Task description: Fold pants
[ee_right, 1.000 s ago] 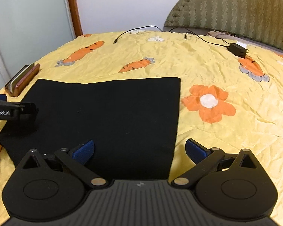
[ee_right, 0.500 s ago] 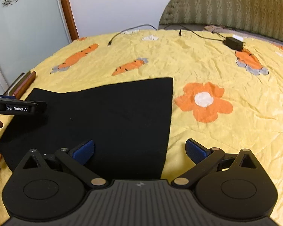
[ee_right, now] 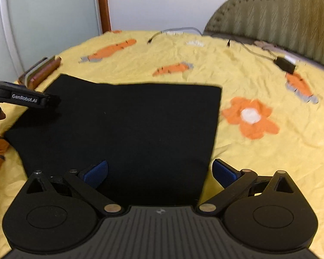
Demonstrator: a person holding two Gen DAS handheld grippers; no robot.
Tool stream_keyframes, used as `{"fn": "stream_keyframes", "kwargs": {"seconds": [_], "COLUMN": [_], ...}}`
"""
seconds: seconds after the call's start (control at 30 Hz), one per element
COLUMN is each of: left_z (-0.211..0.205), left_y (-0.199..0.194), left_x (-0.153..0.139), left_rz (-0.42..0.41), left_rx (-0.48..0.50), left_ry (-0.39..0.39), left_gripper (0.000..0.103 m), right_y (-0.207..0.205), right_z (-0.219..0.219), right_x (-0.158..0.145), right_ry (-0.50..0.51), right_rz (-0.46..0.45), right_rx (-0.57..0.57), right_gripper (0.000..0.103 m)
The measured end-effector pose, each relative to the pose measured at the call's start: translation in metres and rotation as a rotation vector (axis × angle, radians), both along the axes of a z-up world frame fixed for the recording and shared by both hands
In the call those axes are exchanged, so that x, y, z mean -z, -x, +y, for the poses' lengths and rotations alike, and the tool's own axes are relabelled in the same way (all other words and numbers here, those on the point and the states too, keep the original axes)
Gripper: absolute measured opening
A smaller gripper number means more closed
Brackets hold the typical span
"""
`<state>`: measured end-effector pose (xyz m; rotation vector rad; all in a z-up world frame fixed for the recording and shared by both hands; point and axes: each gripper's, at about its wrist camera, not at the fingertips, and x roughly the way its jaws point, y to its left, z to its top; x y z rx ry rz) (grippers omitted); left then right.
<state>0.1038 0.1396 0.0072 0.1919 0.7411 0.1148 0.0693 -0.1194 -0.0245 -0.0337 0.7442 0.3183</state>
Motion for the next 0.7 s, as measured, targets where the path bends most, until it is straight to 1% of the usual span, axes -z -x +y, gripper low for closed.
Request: {"fn": "stream_keyframes", "kwargs": {"seconds": [0.03,0.07,0.13,0.17,0.2,0.23,0.3,0.33,0.4,0.43,0.47,0.53,0.57,0.63,0.7], "left_z": [0.002,0.004,0.007,0.006,0.003,0.0,-0.003,-0.003,-0.001,0.0,0.001,0.0,0.003,0.011,0.02], "left_y": [0.01,0.019,0.034,0.038,0.04,0.043,0.049,0.052,0.058,0.061,0.061,0.057,0.056,0.06,0.07], "left_x": [-0.004,-0.006,-0.005,0.0,0.008,0.013,0.013,0.01,0.002,0.0,0.0,0.011,0.014,0.01,0.001], "left_rz": [-0.016,-0.022,-0.014,0.002,0.012,0.005,-0.014,-0.014,-0.04,-0.051,-0.038,-0.002,0.0,0.004,-0.02], "left_rx": [-0.004,0.008,0.044,0.054,0.053,0.054,0.051,0.047,0.034,0.036,0.047,0.045,0.035,0.01,-0.004], "left_ry": [-0.033,-0.042,-0.024,-0.042,-0.088,-0.125,-0.149,-0.159,-0.174,-0.165,-0.151,-0.147,-0.132,-0.081,-0.073], "left_gripper": [0.103,0.103,0.103,0.103,0.103,0.103,0.103,0.103,0.103,0.103,0.103,0.103,0.103,0.103,0.103], "right_y": [0.007,0.014,0.025,0.027,0.028,0.029,0.033,0.037,0.046,0.05,0.05,0.041,0.039,0.042,0.051], "right_z": [-0.008,-0.016,-0.028,-0.03,-0.028,-0.026,-0.024,-0.024,-0.03,-0.034,-0.035,-0.033,-0.032,-0.036,-0.042], "right_x": [-0.005,-0.009,-0.008,-0.002,0.005,0.01,0.009,0.003,-0.01,-0.015,-0.014,0.002,0.01,0.011,0.002], "right_ry": [0.001,0.019,0.038,0.041,0.056,0.067,0.069,0.073,0.055,0.048,0.052,0.086,0.089,0.047,0.042], "right_rz": [-0.019,-0.033,-0.021,0.006,0.027,0.024,0.022,0.006,-0.054,-0.066,-0.056,0.017,0.03,0.038,0.004], "right_rx": [0.013,0.031,0.029,0.018,0.013,0.021,0.046,0.049,0.062,0.072,0.078,0.063,0.068,0.108,0.136], "right_gripper": [0.103,0.103,0.103,0.103,0.103,0.103,0.103,0.103,0.103,0.103,0.103,0.103,0.103,0.103,0.103]}}
